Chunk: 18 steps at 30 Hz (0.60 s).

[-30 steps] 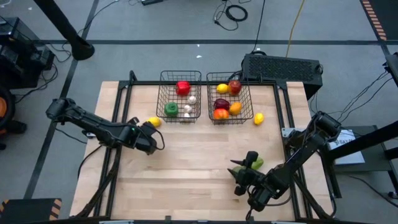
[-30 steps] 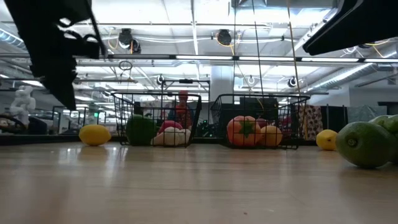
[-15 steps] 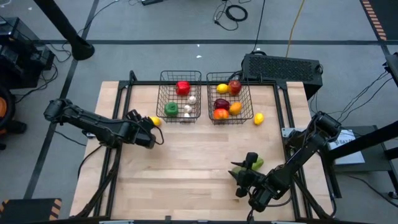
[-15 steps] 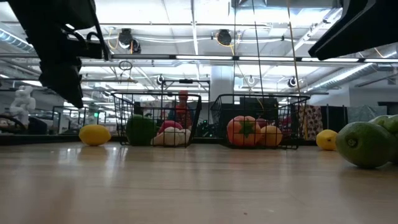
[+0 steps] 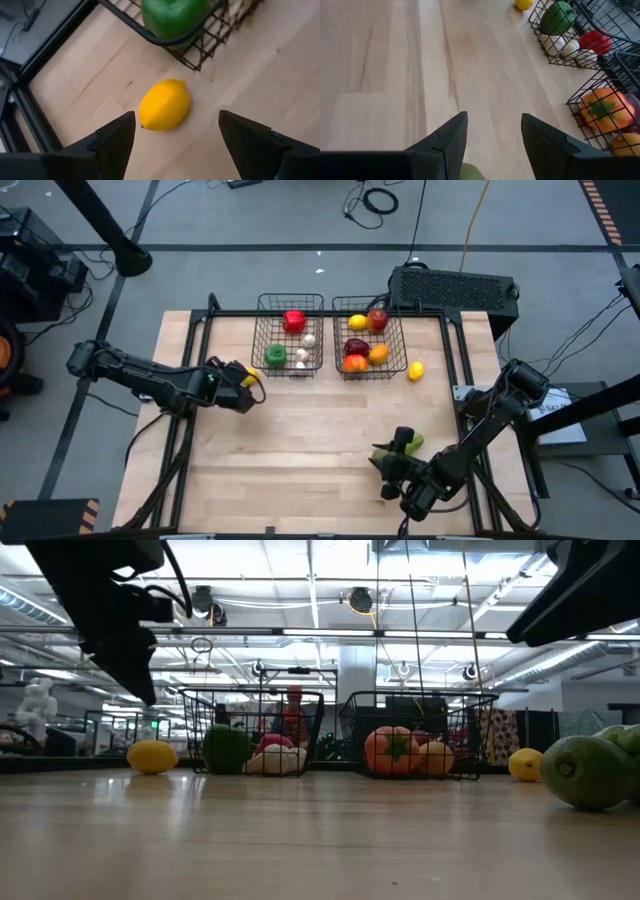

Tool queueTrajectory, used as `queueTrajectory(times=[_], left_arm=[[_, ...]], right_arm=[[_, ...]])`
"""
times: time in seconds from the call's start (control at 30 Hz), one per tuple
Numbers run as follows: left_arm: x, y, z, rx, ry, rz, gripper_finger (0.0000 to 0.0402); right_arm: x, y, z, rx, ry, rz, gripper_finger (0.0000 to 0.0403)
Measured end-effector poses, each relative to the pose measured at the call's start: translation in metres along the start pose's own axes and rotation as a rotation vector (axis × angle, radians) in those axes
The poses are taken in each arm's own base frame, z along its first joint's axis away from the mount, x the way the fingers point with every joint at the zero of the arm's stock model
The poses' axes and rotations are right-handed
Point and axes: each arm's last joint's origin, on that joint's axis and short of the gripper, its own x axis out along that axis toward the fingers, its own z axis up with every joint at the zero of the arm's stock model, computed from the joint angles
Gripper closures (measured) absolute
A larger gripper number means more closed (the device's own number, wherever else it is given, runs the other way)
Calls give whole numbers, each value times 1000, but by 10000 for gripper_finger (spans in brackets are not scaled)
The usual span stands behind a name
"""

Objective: Sort produce into baskets
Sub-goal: Put the yellow lemon into the right wire basket

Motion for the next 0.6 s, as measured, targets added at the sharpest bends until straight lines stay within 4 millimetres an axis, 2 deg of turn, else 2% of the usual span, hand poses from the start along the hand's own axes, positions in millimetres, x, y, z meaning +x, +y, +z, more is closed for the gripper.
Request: queueTrajectory(times=[0.27,0.4,0.6], left_arm=[[10,0,10,48,-18,-54,108],[24,4,5,56,7,-83,108],[33,8,-8,38,2,-74,108]], right_arm=[[-3,2,-1,-4,-5,10,225],[-3,2,-1,-4,-2,12,225],[-3,2,-2,-7,14,27,225]])
